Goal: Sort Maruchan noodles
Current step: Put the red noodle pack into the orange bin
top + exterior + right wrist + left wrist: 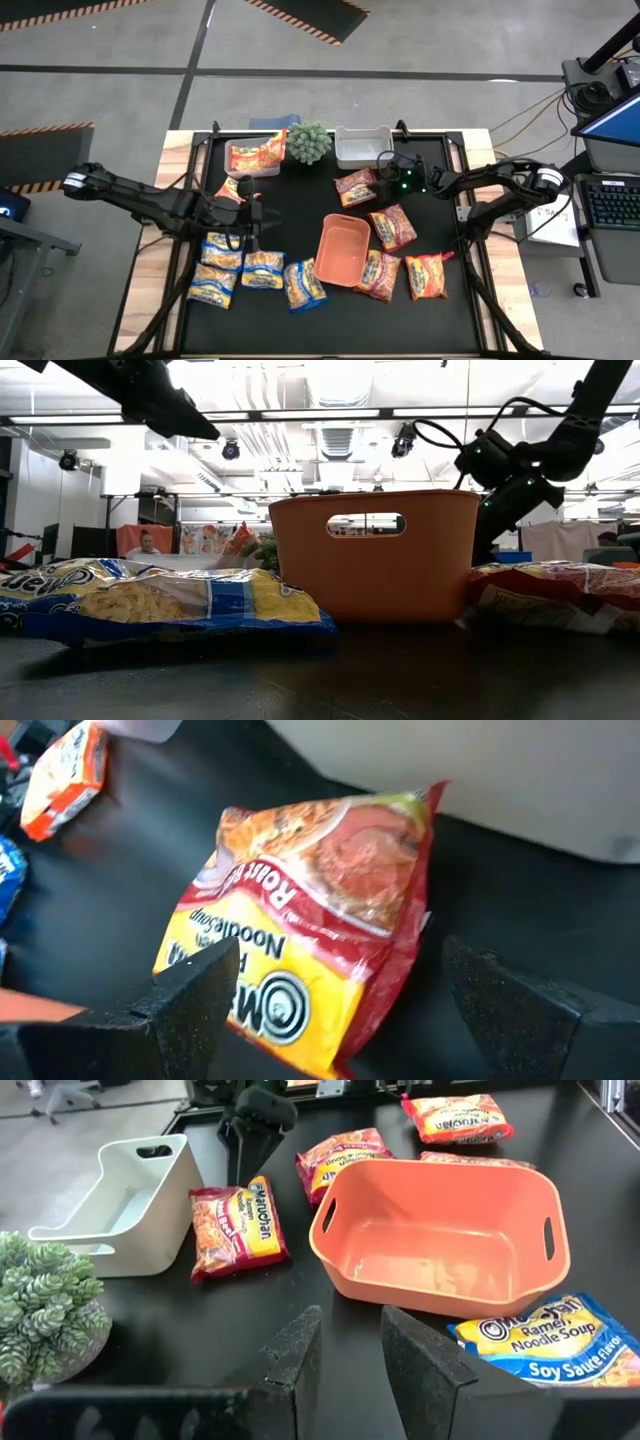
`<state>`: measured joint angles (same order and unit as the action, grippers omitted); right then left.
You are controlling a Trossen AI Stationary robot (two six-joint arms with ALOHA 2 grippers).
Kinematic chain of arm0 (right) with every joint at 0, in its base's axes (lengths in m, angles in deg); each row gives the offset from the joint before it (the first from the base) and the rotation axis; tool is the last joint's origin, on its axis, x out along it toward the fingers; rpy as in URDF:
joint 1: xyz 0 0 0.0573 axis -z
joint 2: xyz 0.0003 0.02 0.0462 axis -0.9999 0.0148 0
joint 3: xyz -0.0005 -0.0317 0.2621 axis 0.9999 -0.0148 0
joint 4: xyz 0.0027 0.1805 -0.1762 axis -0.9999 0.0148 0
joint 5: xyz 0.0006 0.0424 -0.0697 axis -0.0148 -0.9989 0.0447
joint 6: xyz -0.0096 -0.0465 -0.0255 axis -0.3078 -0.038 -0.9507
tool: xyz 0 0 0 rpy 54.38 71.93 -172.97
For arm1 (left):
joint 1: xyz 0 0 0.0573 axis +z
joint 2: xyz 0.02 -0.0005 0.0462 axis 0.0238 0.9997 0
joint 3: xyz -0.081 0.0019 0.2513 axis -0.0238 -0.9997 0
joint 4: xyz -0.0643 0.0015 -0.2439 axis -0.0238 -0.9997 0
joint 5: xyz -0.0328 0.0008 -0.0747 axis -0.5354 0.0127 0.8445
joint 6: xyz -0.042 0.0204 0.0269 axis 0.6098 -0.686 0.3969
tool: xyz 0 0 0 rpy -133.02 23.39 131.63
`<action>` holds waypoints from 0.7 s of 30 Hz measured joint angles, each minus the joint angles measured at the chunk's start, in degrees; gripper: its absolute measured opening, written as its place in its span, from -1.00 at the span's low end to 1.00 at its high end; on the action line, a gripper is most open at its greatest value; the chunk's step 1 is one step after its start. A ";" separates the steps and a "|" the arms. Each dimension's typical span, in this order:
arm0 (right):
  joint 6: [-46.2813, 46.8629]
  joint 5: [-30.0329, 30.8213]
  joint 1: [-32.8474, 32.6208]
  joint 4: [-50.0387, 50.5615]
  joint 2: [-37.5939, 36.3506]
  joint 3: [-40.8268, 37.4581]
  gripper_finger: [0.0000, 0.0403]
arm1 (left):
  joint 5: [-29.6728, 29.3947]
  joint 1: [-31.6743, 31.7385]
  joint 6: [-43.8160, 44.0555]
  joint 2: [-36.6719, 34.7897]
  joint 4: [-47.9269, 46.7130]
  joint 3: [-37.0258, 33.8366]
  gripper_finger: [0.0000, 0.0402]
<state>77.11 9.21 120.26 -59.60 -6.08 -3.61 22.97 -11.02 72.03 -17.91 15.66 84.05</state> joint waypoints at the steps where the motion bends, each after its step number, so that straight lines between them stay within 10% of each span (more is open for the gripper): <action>1: 0.01 0.48 0.01 -0.35 0.00 -0.08 0.67 | 0.01 0.00 -0.02 0.00 0.41 -0.21 -0.55; 21: 0.14 2.90 -0.49 -3.83 0.00 -0.18 0.67 | 0.02 0.00 -3.01 0.00 2.66 -1.46 -0.55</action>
<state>77.24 12.10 119.76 -63.43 -6.08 -3.78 22.99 -11.02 69.02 -17.91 18.32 82.59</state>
